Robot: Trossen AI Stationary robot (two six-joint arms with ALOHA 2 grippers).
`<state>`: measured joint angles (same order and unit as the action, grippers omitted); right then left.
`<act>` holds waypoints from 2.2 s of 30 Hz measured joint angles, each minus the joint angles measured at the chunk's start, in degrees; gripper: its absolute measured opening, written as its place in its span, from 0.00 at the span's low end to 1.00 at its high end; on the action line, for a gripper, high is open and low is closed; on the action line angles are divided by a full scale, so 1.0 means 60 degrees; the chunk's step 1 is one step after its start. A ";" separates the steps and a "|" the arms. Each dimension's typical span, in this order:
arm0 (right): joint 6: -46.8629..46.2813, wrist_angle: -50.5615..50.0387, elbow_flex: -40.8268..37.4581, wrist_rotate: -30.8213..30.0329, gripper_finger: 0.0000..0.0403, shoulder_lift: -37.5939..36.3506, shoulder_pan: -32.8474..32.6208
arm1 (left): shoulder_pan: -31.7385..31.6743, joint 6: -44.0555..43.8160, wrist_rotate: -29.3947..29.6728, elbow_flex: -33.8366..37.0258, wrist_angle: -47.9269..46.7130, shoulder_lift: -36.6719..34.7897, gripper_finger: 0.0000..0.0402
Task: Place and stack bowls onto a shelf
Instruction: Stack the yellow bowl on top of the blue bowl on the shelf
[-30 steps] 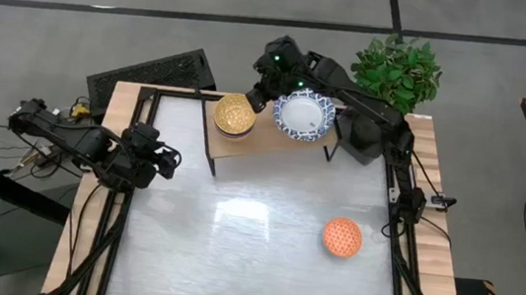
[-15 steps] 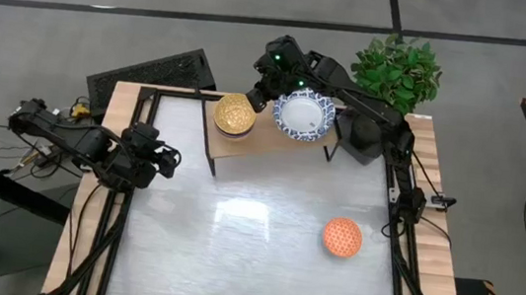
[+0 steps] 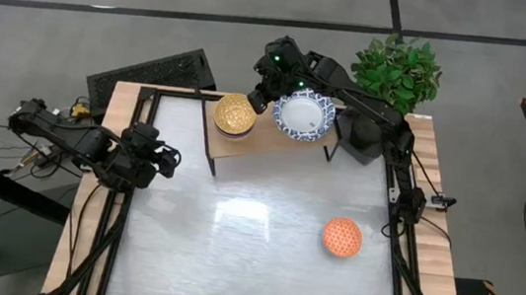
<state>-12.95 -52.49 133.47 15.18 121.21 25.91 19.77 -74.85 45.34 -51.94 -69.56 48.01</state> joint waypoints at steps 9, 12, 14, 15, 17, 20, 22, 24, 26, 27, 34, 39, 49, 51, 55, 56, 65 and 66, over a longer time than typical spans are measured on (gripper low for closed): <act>0.0211 0.0014 0.0004 -0.0018 0.06 0.0000 0.0000 | 0.0003 -0.0040 0.0015 -0.0001 0.0003 -0.0004 0.58; 0.0195 0.0022 0.0004 -0.0023 0.08 0.0000 -0.0004 | 0.0004 -0.0033 0.0018 0.0000 0.0003 -0.0004 0.58; 0.0186 0.0014 0.0004 -0.0035 0.09 0.0000 0.0000 | 0.0001 -0.0035 0.0018 0.0000 0.0003 -0.0002 0.58; 0.0186 0.0011 0.0004 -0.0047 0.08 0.0000 0.0000 | 0.0000 -0.0036 0.0024 0.0000 0.0003 0.0000 0.58; 0.0195 0.0031 0.0004 -0.0047 0.07 0.0000 0.0000 | 0.0004 -0.0036 0.0042 0.0000 0.0003 -0.0003 0.58; 0.0237 0.0114 0.0004 -0.0047 0.06 0.0000 0.0000 | 0.0003 -0.0036 0.0062 -0.0003 0.0003 -0.0001 0.58; 0.0237 0.0131 0.0004 -0.0047 0.05 0.0000 0.0000 | 0.0000 -0.0036 0.0062 0.0000 0.0003 0.0000 0.58; 0.0237 0.0118 0.0005 -0.0047 0.06 0.0014 0.0000 | 0.0000 -0.0036 0.0062 0.0000 0.0003 -0.0003 0.58; 0.0230 0.0281 0.0036 -0.0010 0.08 0.0216 -0.0044 | 0.0002 -0.0036 0.0062 0.0000 0.0003 -0.0003 0.58; 0.0199 0.0232 0.0029 -0.0005 0.08 0.0263 -0.0053 | 0.0000 -0.0036 0.0062 0.0000 0.0003 0.0000 0.58; 0.0240 0.0087 0.0146 0.0169 0.07 0.0441 -0.0120 | 0.0002 -0.0036 -0.0012 0.0000 0.0000 0.0000 0.58; 0.0233 0.0334 0.0248 0.0181 0.08 0.0297 -0.0116 | 0.0000 -0.0036 0.0011 0.0000 0.0003 0.0000 0.58; 0.0866 0.0451 0.0258 0.0502 0.05 0.0012 -0.1613 | 0.0000 0.0036 0.0168 0.0000 -0.0037 0.0000 0.58; 0.1024 0.0752 0.0244 0.0456 0.06 0.0170 -0.1900 | 0.0004 0.0036 0.0243 0.0000 -0.0041 -0.0004 0.58; 0.0990 0.1195 0.0228 0.0210 0.07 0.0355 -0.2074 | 0.0002 0.0036 0.0238 0.0000 -0.0042 -0.0004 0.58; 0.0988 0.1377 0.0227 0.0114 0.07 0.0383 -0.2052 | 0.0004 0.0036 0.0231 0.0000 -0.0037 -0.0004 0.58; 0.0906 0.2521 0.0244 -0.0115 0.06 0.0487 -0.1669 | 0.0003 0.0025 0.0127 0.0000 -0.0018 0.0000 0.58; 0.0904 0.2591 0.0244 -0.0106 0.07 0.0484 -0.1650 | 0.0004 0.0025 0.0127 0.0000 -0.0017 0.0000 0.58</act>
<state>-7.53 -36.94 134.93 14.54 124.11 16.01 19.79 -74.70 46.11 -51.94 -69.66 48.01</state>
